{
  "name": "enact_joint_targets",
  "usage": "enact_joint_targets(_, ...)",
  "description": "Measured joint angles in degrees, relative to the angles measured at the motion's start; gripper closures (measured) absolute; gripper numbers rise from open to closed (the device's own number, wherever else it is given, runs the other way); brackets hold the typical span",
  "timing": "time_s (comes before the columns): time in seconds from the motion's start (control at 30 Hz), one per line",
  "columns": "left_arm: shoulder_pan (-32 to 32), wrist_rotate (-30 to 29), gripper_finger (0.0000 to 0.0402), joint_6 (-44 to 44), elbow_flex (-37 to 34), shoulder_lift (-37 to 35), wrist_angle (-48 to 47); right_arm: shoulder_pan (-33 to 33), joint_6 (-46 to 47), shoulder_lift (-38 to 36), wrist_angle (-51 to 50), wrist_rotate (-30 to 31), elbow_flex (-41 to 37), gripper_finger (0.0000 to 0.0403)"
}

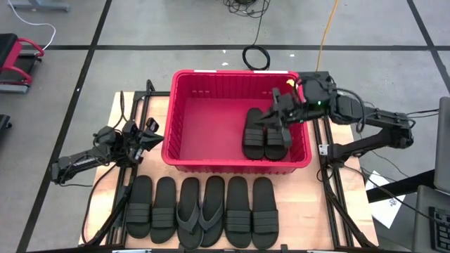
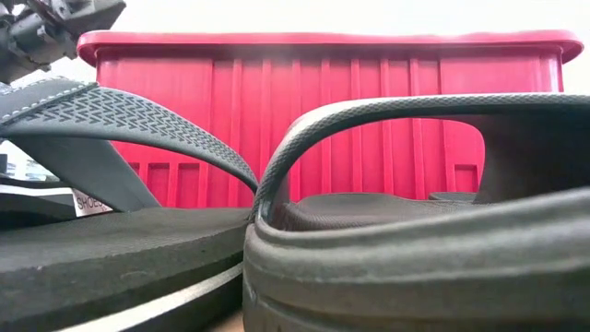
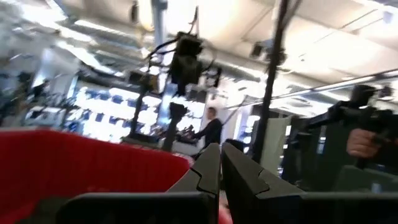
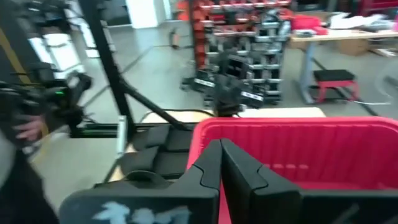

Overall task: Pick and place slides into bin
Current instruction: Put the slipper into the bin

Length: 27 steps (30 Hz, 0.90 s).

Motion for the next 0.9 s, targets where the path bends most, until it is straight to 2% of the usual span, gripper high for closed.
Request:
enact_joint_targets(0.13,0.0,3.3,0.0382,0.3,0.0,0.0,4.7,5.0,3.4,0.3,0.3,8.0,0.0,0.0403)
enact_joint_targets(0.27,0.0,2.5,0.0382,-2.8,0.0,0.0,9.1,9.1,6.1,0.3,1.6,13.7,0.0,0.0403)
enact_joint_targets(0.37,0.0,1.9,0.0382,-5.1,0.0,0.0,10.4,11.3,6.1,0.0,1.6,15.8,0.0,0.0403)
enact_joint_targets(0.5,0.0,1.7,0.0382,-7.7,0.0,0.0,10.9,12.7,5.0,-0.1,2.0,15.8,-0.5,0.0403)
enact_joint_targets(0.6,0.0,2.5,0.0382,-9.5,0.0,0.0,14.7,13.8,2.5,-0.2,2.6,15.3,-2.5,0.0403)
enact_joint_targets(0.73,0.0,2.8,0.0382,-11.3,0.1,0.0,20.9,14.3,1.4,-1.8,5.3,10.6,-7.1,0.0403)
enact_joint_targets(0.9,0.0,2.8,0.0382,-13.3,0.1,0.0,21.7,14.7,3.6,-5.9,15.0,5.5,-16.1,0.0403)
